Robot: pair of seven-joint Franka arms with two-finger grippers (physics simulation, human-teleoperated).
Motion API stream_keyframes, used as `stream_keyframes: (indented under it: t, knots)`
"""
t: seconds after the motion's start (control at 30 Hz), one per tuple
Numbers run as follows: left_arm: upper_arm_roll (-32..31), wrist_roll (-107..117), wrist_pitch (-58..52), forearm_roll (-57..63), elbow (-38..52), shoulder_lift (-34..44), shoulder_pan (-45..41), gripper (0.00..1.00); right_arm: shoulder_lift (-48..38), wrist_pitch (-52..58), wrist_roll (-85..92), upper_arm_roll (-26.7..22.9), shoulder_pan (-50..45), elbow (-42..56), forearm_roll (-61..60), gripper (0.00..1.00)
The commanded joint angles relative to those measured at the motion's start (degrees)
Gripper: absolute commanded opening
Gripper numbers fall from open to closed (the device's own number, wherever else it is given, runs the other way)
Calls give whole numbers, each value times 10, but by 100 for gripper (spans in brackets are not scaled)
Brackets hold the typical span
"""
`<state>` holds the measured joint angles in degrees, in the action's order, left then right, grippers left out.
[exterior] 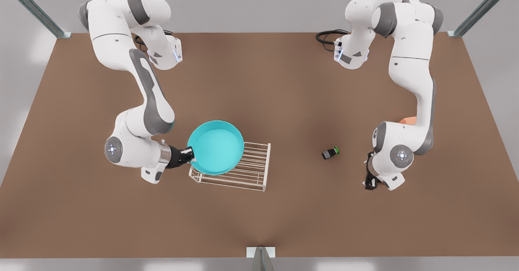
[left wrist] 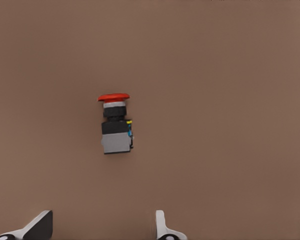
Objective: Place the plate on the shelf with right arm and place the red button switch in the plate with left arm
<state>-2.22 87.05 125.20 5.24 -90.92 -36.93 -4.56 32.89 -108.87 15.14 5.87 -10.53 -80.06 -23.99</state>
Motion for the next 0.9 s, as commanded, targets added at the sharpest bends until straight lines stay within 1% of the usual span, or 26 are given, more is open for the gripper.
stream_keyframes:
  t: [0.0, 0.07, 0.13, 0.17, 0.2, 0.23, 0.27, 0.3, 0.33, 0.4, 0.43, 0.47, 0.5, 0.53, 0.57, 0.63, 0.77, 0.8, 0.83, 0.87]
  knots:
    - [0, 70, 105, 6, 0, -13, 1, 100, 9, -54, -208, 0, -11, 5, 1, 22]
    - [0, 66, 121, 14, 0, -24, 0, 100, 14, -76, -209, 0, -20, 4, -3, 22]
    - [1, 54, 121, 57, -4, -30, 3, 100, 21, -78, -217, 0, -29, 4, -11, 22]
    - [1, 38, 121, 57, -4, -33, 8, 100, 22, -78, -219, 0, -31, 4, -12, 23]
    - [3, 16, 121, 58, -7, -38, 10, 100, 22, -78, -223, 0, -31, 4, -12, 27]
    - [3, -15, 132, 58, -30, -39, 17, 100, 22, -78, -225, 0, -31, 4, -12, 67]
    - [3, -16, 151, 61, -44, -39, 16, 100, 20, -85, -224, -2, -31, 5, -12, 100]
    - [4, -16, 151, 61, -45, -40, 17, 100, 14, -84, -225, -5, -27, 5, -12, 100]
    - [4, -17, 152, 61, -46, -41, 17, 100, -11, -70, -222, -11, -15, 3, -11, 100]
    - [12, -17, 156, 62, -46, -43, 17, 100, -97, 23, -211, -11, 35, 4, -5, 100]
    - [13, -17, 160, 79, -46, -45, 22, 100, -118, 86, -209, -22, 45, 12, 40, 100]
    - [13, -19, 161, 95, -47, -51, 31, 100, -118, 137, -166, -26, 56, 46, 146, 100]
    - [13, -19, 161, 98, -48, -54, 32, 100, -116, 139, -86, -22, 83, 46, 198, 100]
    - [13, -20, 161, 98, -49, -55, 32, 100, -115, 141, -73, -21, 99, 44, 212, 100]
    - [13, -19, 161, 99, -54, -55, 32, 100, -110, 170, -71, -22, 108, 40, 232, 100]
    - [13, -18, 170, 99, -61, -55, 32, 100, -95, 182, -71, -24, 113, 40, 269, 100]
    - [13, -14, 183, 98, -61, -67, 33, 100, -70, 181, -69, -25, 124, 40, 309, 100]
    - [13, -12, 181, 98, -59, -65, 32, 73, -67, 180, -69, -25, 124, 40, 309, 100]
    - [13, -13, 179, 98, -58, -62, 32, 41, -66, 178, -69, -25, 124, 40, 309, 100]
    - [13, -13, 179, 98, -58, -63, 32, 34, -63, 177, -68, -25, 124, 40, 308, 100]
